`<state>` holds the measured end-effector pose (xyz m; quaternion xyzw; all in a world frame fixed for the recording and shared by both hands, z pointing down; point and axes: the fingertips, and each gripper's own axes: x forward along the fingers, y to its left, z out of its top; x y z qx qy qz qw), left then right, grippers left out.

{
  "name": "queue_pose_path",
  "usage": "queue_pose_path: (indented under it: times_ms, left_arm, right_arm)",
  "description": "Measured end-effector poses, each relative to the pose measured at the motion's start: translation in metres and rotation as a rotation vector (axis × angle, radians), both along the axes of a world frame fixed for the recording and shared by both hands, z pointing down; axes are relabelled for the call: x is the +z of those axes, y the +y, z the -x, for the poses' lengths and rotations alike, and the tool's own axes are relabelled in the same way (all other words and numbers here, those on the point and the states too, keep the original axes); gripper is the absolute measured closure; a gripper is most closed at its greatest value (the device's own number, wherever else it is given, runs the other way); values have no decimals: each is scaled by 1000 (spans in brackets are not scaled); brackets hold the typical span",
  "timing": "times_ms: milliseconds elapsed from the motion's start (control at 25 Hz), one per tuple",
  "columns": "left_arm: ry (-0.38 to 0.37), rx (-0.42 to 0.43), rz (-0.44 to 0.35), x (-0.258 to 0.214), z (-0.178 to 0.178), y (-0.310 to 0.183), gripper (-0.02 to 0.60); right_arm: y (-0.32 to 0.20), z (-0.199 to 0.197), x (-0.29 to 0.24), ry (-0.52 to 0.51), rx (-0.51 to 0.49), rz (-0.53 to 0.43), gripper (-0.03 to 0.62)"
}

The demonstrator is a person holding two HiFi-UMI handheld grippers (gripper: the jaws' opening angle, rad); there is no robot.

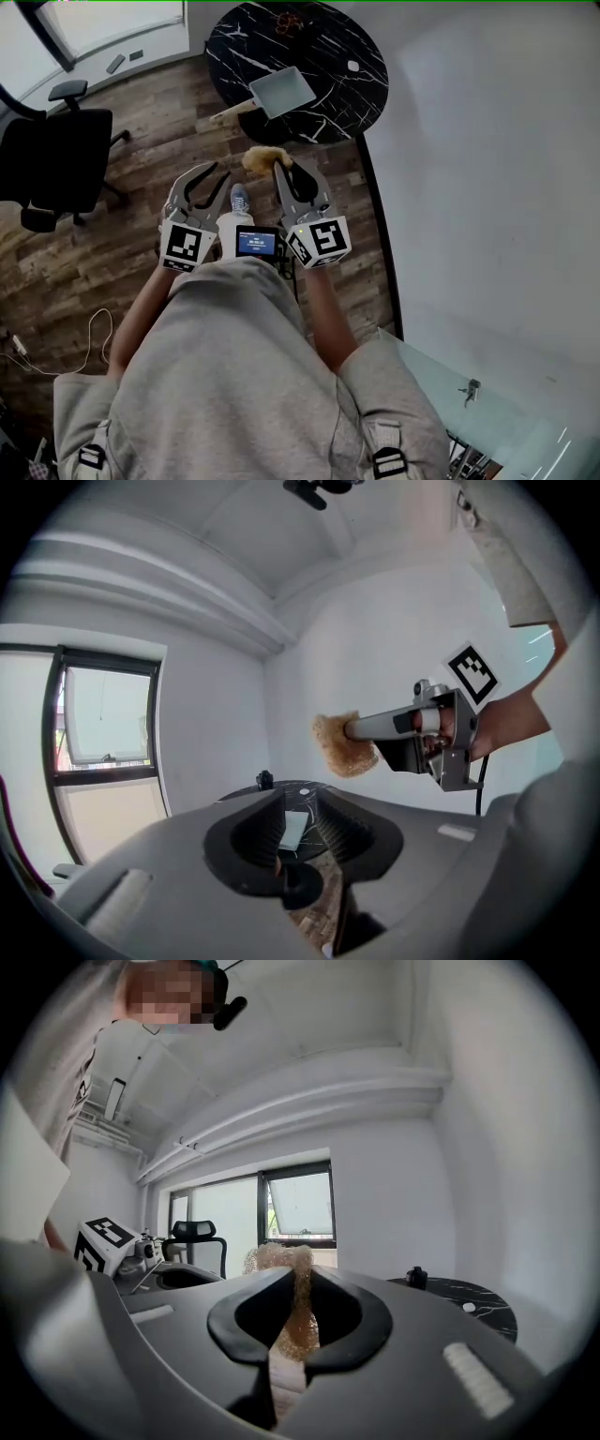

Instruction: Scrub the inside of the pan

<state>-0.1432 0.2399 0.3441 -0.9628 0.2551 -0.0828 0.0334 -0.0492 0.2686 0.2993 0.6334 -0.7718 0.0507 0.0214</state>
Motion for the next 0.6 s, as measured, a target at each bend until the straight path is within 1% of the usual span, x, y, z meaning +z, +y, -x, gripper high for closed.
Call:
queue_pose_path:
  times_ms: [160,320,440,600]
  left_arm:
    - [11,33,14,2,42,58,483]
    - [25,60,5,1,74,106,485]
    - [35,71,5,0,91,132,485]
    - [50,84,1,-7,100,151,485]
  right_arm:
    - [51,41,4,21,30,8,540]
    - [94,71,13,45,47,18,542]
    - [119,91,15,63,45,30,542]
    - [137,107,9,104,42,27,542]
